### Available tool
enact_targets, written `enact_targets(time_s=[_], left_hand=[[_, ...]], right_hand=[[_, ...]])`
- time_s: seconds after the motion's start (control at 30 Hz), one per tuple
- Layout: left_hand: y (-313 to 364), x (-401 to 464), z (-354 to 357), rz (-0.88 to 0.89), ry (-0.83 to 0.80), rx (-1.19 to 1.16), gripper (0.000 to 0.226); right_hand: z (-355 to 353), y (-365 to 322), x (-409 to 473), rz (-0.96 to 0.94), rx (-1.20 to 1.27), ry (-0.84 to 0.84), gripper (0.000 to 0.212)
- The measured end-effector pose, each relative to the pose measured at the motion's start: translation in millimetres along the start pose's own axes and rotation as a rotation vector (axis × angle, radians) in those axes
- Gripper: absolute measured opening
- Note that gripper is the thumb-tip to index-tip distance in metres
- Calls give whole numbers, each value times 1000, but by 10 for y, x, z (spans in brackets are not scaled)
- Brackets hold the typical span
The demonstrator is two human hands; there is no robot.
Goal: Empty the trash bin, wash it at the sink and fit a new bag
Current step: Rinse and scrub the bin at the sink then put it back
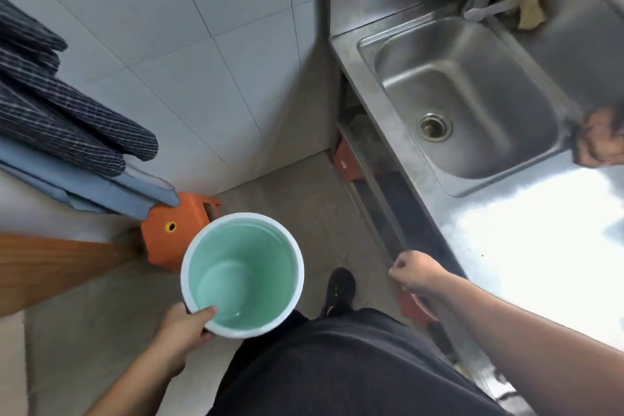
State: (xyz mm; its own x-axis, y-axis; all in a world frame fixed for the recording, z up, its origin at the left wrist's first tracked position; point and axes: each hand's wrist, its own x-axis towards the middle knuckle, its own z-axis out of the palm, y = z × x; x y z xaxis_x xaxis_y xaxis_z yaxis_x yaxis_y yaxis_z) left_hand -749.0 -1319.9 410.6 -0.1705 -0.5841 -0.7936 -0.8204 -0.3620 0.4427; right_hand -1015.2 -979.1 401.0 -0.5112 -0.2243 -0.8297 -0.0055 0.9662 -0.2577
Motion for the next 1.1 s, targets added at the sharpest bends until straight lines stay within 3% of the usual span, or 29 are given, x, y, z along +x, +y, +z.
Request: enact_targets(time_s=[0.17,0.33,0.57,0.7,0.83,0.97,1.1], left_hand=[[850,336,270,111,-109,104,16],[1716,723,550,117,-242,141,16],[3279,839,720,475,-374,367,26],[4101,547,739,495,-627,461,21],[4834,15,808,483,-756,443,19],[5319,-541,1023,449,-863,423,38],[5545,-944,1311,395,-968,391,46]], right_hand=[[-399,-565,320,-64,104,39,24],[-478,-624,417,72,173,56,20],[-399,-603,258,340,367,148,19],[-372,-804,271,354,401,172,26],[-487,-964,312,322,483,223,34],[-631,-1000,372,296,500,237,26],[-776,-1005,388,199,517,265,44]])
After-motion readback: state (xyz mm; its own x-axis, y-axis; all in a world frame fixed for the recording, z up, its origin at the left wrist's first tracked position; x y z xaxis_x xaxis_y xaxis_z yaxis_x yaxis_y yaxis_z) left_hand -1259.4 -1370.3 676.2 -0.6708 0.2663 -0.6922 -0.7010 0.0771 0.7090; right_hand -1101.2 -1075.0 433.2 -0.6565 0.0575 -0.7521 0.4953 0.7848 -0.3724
